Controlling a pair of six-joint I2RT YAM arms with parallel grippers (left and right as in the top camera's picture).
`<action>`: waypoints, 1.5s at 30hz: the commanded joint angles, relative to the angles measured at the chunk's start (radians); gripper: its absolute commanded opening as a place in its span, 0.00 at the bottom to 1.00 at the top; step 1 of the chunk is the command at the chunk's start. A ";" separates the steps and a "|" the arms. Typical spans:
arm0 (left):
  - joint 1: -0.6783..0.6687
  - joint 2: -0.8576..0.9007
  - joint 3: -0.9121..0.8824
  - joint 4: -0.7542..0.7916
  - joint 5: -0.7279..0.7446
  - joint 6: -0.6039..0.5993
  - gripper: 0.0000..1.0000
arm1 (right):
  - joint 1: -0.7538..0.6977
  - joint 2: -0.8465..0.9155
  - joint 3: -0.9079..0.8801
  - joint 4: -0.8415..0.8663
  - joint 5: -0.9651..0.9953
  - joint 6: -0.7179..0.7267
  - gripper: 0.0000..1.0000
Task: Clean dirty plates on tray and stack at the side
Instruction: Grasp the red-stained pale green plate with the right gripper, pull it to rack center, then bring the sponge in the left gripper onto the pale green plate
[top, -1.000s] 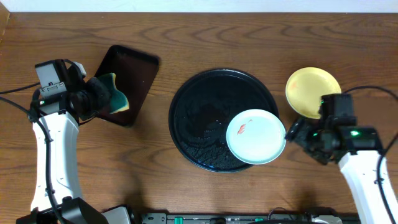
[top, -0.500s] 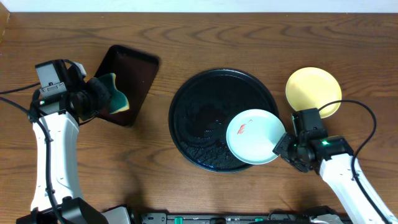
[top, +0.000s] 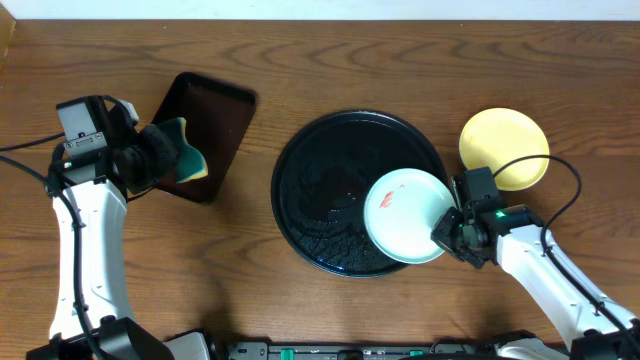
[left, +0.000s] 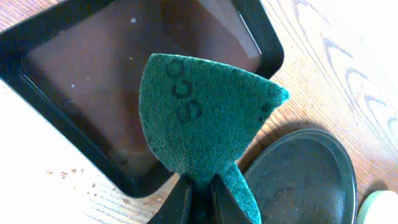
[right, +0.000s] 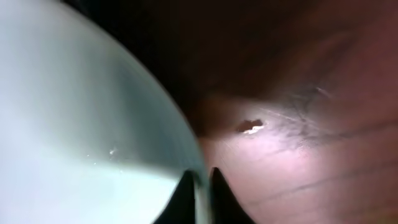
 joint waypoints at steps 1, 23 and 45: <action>0.003 0.005 -0.013 0.000 0.013 0.021 0.08 | 0.009 0.024 0.020 -0.017 0.011 -0.036 0.01; -0.142 0.005 -0.013 0.005 0.050 0.047 0.08 | 0.149 0.162 0.227 0.194 -0.122 -0.280 0.01; -0.746 0.046 -0.055 0.112 -0.048 -0.123 0.08 | 0.146 0.397 0.228 0.294 -0.122 -0.303 0.01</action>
